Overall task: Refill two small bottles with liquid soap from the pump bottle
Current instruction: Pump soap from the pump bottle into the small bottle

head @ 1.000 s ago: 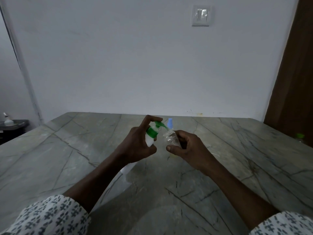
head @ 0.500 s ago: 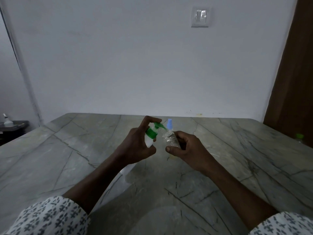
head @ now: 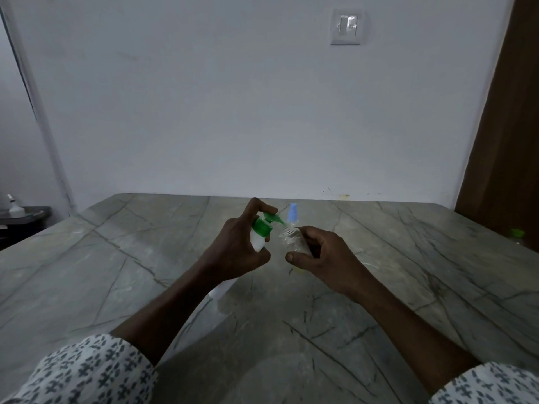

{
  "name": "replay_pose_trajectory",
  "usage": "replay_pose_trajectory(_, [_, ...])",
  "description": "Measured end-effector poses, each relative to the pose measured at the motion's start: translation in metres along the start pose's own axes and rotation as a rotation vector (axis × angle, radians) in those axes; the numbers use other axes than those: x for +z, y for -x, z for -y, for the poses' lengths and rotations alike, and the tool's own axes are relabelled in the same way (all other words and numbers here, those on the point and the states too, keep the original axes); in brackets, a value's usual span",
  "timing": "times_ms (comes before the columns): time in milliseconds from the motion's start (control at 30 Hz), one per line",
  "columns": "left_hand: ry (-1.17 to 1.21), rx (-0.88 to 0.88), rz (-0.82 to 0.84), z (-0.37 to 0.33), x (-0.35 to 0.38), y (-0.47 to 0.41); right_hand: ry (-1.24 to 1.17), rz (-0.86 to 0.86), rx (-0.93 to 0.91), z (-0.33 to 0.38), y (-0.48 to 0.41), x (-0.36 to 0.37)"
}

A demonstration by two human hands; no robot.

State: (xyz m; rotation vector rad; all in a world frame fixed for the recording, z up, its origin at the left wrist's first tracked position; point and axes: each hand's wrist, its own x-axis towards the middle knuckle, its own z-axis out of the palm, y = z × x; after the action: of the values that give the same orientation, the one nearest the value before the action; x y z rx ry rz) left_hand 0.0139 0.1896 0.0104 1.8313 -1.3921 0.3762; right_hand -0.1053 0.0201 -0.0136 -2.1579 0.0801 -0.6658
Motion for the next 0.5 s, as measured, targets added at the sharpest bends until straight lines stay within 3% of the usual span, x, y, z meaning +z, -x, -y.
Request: replay_pose_trajectory(500, [0.003,-0.005,0.007,-0.0003,-0.0006,-0.0001,-0.061,-0.019,-0.009,-0.0037,-0.0013,-0.0037])
